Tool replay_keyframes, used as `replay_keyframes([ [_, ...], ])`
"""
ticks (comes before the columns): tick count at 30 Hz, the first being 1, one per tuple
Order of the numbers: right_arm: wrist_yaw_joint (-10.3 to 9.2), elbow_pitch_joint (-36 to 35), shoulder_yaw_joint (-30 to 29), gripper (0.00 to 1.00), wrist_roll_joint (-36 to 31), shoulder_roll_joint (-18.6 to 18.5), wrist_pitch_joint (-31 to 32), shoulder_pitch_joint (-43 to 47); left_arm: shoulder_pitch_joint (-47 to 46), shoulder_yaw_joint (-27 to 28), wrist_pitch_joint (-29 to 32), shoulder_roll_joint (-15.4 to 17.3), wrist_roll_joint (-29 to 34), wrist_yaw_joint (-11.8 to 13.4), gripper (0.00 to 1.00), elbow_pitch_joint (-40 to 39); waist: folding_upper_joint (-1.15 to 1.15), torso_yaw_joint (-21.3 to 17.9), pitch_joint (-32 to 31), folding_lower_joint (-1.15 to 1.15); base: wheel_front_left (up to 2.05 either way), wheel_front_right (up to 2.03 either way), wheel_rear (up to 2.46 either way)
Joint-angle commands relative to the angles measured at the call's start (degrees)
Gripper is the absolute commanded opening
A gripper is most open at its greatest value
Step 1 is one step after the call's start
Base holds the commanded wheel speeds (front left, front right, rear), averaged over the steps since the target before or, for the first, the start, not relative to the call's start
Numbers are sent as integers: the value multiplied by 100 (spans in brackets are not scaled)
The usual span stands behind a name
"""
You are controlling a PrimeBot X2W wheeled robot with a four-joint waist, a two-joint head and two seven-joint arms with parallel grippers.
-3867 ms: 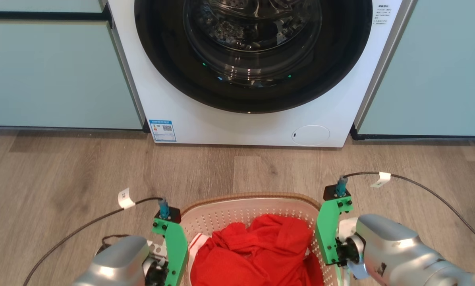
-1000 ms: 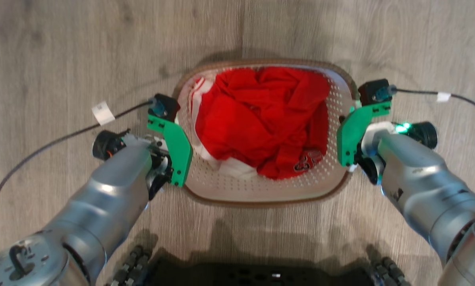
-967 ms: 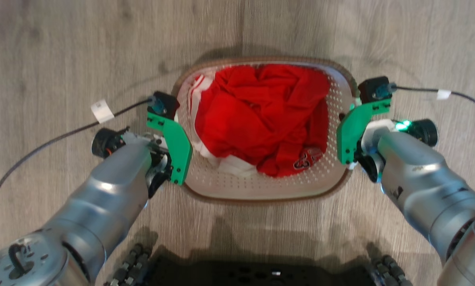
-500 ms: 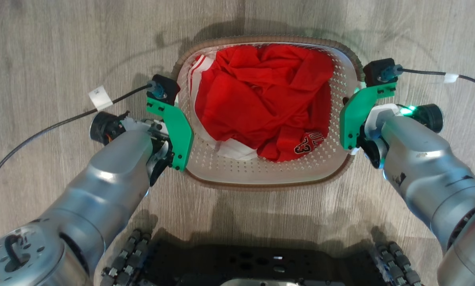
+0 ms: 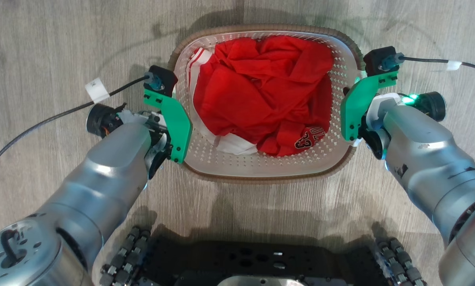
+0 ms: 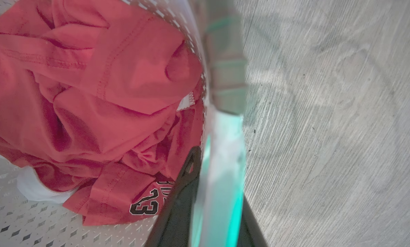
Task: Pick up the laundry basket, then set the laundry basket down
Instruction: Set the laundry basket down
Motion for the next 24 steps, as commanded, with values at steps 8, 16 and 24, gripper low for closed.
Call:
replay_keyframes([
  [8, 41, -104, 32, 100, -157, 211, -59, 266, -96, 14, -148, -211, -35, 312, 100, -260, 0, 37, -1, 1, 0, 0, 0],
  [16, 41, -102, -117, 100, -273, 110, 33, 367, -5, 12, -174, -211, -5, 490, 100, -168, 0, 53, -157, 1, 0, 0, 0],
  [24, 41, -102, -384, 100, -429, 30, 237, 503, 58, 11, -156, -211, 21, 528, 100, -197, 0, 64, -287, 1, 0, 0, 0],
])
